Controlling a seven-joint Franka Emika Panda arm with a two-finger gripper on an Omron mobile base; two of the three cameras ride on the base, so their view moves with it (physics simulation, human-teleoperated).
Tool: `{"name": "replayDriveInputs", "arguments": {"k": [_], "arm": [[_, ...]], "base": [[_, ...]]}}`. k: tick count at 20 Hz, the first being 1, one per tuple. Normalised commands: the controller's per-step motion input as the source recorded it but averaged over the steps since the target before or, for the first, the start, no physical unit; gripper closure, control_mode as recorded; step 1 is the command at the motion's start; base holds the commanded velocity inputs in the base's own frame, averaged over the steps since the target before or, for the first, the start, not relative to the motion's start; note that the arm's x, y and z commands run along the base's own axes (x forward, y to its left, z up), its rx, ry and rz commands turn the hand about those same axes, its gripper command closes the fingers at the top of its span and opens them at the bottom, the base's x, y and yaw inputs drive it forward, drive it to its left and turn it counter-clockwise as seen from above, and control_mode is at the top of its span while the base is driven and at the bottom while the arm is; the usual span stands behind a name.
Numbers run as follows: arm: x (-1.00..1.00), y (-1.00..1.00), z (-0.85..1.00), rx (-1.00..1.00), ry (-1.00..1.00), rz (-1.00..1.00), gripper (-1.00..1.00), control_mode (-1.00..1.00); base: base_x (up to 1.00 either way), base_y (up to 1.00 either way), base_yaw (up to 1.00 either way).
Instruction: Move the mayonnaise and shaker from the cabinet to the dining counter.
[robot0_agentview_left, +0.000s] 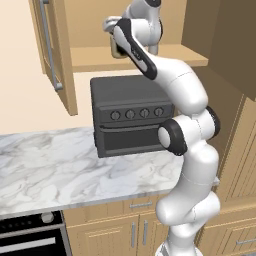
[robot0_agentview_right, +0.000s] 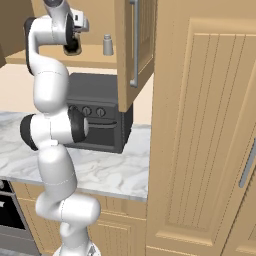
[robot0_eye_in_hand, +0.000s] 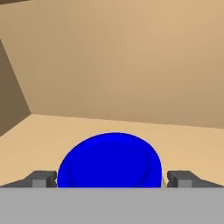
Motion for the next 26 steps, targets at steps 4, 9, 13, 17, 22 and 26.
{"name": "replayDriveInputs", "arguments": {"k": [4, 9, 13, 17, 22, 26], "arm": [[0.0, 0.0, -0.27, 0.0, 0.0, 0.05, -1.0, -1.0], [0.02, 0.0, -0.27, 0.0, -0.03, 0.05, -1.0, -1.0], [0.15, 0.0, -0.1, 0.0, -0.05, 0.03, -1.0, -1.0], [0.15, 0.0, -0.12, 0.0, -0.05, 0.03, -1.0, -1.0], [0.13, 0.04, -0.18, 0.0, 0.0, 0.01, 1.0, -1.0], [0.05, 0.0, -0.11, 0.03, 0.0, 0.01, 1.0, -1.0]], "base": [[0.0, 0.0, 0.0], [0.0, 0.0, 0.0], [0.0, 0.0, 0.0], [0.0, 0.0, 0.0], [0.0, 0.0, 0.0], [0.0, 0.0, 0.0]]}}
